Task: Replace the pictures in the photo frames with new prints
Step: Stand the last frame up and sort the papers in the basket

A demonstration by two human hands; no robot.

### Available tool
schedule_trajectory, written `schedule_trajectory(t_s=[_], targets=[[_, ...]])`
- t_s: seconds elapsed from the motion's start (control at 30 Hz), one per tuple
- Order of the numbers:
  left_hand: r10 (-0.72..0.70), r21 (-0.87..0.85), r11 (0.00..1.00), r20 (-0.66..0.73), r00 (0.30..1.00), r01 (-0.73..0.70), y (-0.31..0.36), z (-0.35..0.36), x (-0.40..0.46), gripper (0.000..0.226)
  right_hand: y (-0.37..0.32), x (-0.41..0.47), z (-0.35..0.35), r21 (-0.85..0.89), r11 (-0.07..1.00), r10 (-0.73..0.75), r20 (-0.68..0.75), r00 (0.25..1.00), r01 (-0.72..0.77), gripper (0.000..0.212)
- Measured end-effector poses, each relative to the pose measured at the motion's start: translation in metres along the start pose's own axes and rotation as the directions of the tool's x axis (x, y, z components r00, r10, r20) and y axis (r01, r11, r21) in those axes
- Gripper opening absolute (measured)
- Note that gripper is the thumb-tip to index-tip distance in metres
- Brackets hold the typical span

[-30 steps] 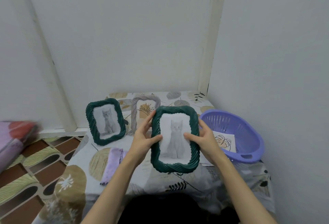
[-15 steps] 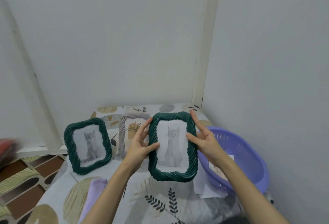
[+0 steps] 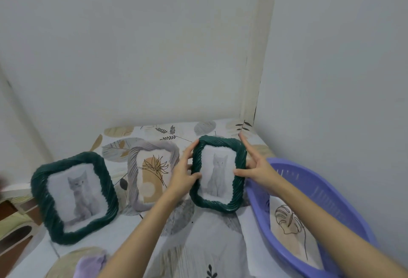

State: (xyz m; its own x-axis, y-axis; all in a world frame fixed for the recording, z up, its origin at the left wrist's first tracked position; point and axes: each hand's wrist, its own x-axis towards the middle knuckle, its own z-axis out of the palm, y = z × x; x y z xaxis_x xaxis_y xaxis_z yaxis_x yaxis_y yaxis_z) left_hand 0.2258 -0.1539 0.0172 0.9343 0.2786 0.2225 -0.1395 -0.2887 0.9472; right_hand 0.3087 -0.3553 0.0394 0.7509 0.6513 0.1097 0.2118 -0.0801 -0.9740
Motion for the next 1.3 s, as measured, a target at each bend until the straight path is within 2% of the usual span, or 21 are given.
schedule_trajectory(t_s=[0.13, 0.3, 0.43, 0.57, 0.67, 0.77, 0.83, 0.9, 0.97, 1.03, 1.1, 1.17, 1.23, 1.3], targets=[[0.018, 0.054, 0.998, -0.007, 1.000, -0.018, -0.011, 0.006, 0.008, 0.090, 0.009, 0.008, -0.002, -0.007, 0.995, 0.099, -0.041, 0.994, -0.099, 0.101], [0.040, 0.143, 0.989, -0.015, 0.999, -0.038, -0.027, 0.007, 0.008, 0.091, 0.011, 0.011, 0.002, -0.101, 0.985, 0.145, 0.021, 0.989, -0.142, 0.095], [0.070, 0.174, 0.983, -0.027, 0.997, -0.064, -0.033, 0.008, 0.008, 0.091, 0.010, 0.018, 0.000, -0.172, 0.975, 0.148, 0.020, 0.989, -0.143, 0.102], [0.073, 0.233, 0.970, -0.004, 0.997, -0.070, -0.035, 0.010, 0.008, 0.092, 0.012, 0.018, 0.000, -0.203, 0.976, 0.079, 0.022, 0.997, -0.073, 0.109], [0.065, 0.294, 0.954, -0.018, 0.998, -0.057, -0.029, 0.012, 0.004, 0.090, 0.009, 0.009, -0.003, -0.157, 0.984, 0.075, -0.026, 0.997, -0.079, 0.108], [0.147, 0.389, 0.915, -0.065, 0.987, -0.111, -0.026, 0.016, -0.009, 0.083, 0.002, -0.006, -0.009, -0.136, 0.987, 0.069, -0.141, 0.988, -0.088, 0.106], [0.242, 0.429, 0.887, -0.117, 0.963, -0.171, -0.023, 0.024, -0.026, 0.072, -0.004, -0.025, -0.020, -0.219, 0.972, 0.029, -0.239, 0.971, -0.083, 0.096], [0.282, 0.455, 0.869, -0.131, 0.950, -0.195, -0.019, 0.037, -0.048, 0.058, -0.006, -0.049, -0.033, -0.388, 0.912, -0.002, -0.322, 0.947, -0.130, 0.083], [0.216, 0.461, 0.876, -0.109, 0.970, -0.144, -0.018, 0.052, -0.070, 0.046, -0.004, -0.076, -0.049, -0.519, 0.830, -0.022, -0.398, 0.917, -0.205, 0.071], [0.076, 0.422, 0.906, -0.094, 0.993, -0.029, -0.018, 0.067, -0.085, 0.038, 0.001, -0.100, -0.062, -0.611, 0.734, -0.018, -0.452, 0.892, -0.295, 0.062], [-0.100, 0.423, 0.898, -0.070, 0.992, 0.121, -0.020, 0.083, -0.095, 0.035, 0.007, -0.121, -0.071, -0.659, 0.609, 0.054, -0.521, 0.852, -0.442, 0.055], [-0.230, 0.484, 0.846, -0.045, 0.972, 0.223, -0.021, 0.101, -0.104, 0.034, 0.013, -0.139, -0.076, -0.643, 0.517, 0.135, -0.590, 0.796, -0.565, 0.051], [-0.316, 0.541, 0.792, -0.032, 0.948, 0.282, -0.017, 0.118, -0.111, 0.039, 0.016, -0.153, -0.080, -0.590, 0.519, 0.206, -0.616, 0.760, -0.618, 0.050], [-0.367, 0.588, 0.740, -0.051, 0.929, 0.325, -0.011, 0.134, -0.115, 0.048, 0.018, -0.162, -0.086, -0.526, 0.598, 0.253, -0.593, 0.765, -0.605, 0.052]])
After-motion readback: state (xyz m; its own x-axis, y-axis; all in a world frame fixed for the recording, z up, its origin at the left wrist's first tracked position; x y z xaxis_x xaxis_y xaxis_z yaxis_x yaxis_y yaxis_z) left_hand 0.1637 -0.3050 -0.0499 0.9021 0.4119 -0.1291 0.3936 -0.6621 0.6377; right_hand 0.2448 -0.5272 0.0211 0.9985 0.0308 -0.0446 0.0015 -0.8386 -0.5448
